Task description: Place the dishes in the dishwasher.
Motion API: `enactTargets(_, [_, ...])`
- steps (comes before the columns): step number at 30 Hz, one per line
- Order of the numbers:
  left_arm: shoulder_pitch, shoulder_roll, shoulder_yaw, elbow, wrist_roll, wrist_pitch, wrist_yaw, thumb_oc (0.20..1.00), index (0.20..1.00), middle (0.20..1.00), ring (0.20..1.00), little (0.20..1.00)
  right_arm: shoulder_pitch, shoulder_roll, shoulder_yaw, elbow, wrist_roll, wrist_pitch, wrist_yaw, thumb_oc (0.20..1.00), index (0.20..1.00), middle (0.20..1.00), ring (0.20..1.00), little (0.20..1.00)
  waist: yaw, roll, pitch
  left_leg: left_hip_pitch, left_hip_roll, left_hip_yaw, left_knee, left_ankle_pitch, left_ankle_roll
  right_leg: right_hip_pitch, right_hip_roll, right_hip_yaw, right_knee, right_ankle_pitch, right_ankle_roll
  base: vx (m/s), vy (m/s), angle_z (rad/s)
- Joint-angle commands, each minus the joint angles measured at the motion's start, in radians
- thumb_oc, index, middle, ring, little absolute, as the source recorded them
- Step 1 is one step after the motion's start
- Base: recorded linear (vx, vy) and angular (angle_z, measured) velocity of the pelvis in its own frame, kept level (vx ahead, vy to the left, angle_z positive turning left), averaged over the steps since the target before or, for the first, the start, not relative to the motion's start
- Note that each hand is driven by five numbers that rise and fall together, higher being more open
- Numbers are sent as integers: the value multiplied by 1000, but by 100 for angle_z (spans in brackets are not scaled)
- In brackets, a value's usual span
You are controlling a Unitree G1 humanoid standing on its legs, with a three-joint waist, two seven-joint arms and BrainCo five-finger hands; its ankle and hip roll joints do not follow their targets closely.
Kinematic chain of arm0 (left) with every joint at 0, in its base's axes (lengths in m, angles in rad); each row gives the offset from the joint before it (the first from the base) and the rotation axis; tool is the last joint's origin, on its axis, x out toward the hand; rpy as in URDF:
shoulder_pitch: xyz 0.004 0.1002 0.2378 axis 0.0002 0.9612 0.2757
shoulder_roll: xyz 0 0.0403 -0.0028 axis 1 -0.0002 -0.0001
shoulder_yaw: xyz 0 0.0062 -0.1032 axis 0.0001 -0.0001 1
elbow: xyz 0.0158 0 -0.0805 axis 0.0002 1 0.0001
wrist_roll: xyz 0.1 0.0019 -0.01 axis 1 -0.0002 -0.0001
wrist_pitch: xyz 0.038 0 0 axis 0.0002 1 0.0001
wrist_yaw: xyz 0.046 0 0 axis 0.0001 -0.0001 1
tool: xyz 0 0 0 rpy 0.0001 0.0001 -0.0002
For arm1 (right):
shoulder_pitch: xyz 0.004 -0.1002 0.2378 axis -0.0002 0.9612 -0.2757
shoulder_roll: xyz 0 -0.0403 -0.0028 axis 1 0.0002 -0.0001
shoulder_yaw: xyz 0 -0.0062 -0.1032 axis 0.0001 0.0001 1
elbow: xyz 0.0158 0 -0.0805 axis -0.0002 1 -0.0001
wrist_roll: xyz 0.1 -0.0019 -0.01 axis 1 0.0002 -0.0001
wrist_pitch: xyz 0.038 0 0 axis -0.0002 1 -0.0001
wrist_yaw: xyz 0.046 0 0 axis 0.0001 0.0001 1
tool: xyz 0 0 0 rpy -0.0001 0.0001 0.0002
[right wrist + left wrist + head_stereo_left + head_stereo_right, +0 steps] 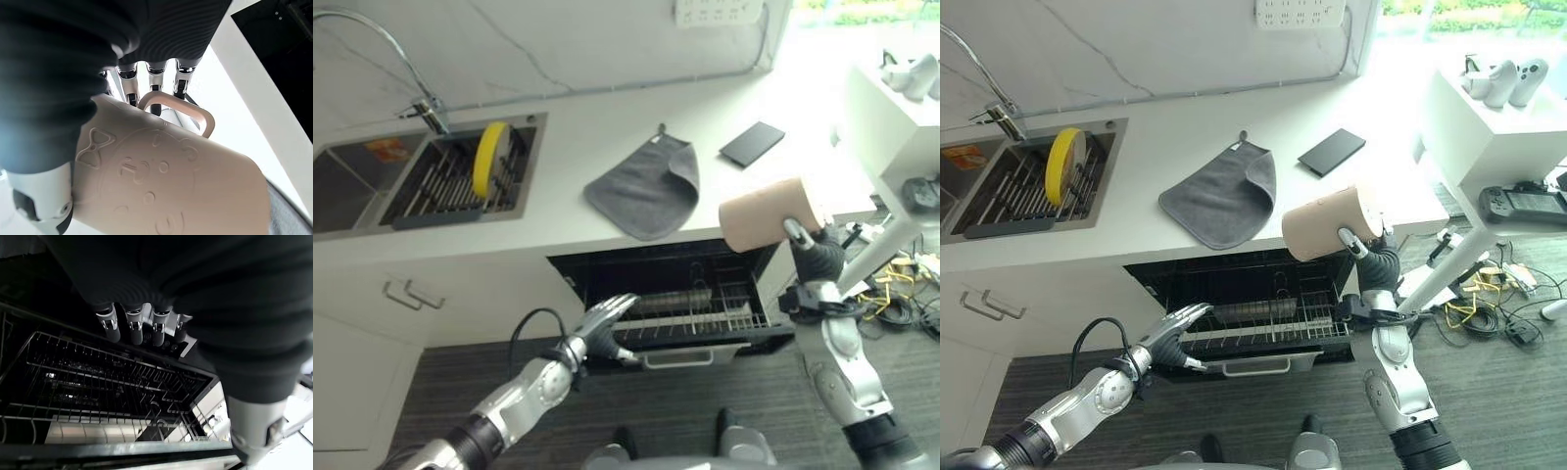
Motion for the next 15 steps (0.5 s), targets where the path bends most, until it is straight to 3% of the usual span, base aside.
enactTargets(1, [-58,0,-18,9,39,-28,-57,1000,1000,1000,1000,1000,-69,-33,-23,-64,50,-74,41,200,200,200,200,200,-7,-11,3,-96,34,27,247,-138,10,20,-49,-88,134,-142,21,-67,90,-3])
enactTargets(8, [-166,5,-89,26,24,-1,-48,1000,1000,1000,1000,1000,-236,-64,-10,-39,54,-37,33,200,200,200,200,200,-22,14,103,-224,30,27,338,-161,22,-118,-85,-64,246,-172,13,-169,107,-15])
enactTargets(15, [-234,16,-99,32,31,35,-21,1000,1000,1000,1000,1000,-295,-42,3,1,23,-72,-2,200,200,200,200,200,-8,-1,167,-366,48,20,480,-199,41,-255,-123,-70,405,-209,-2,-120,-6,1])
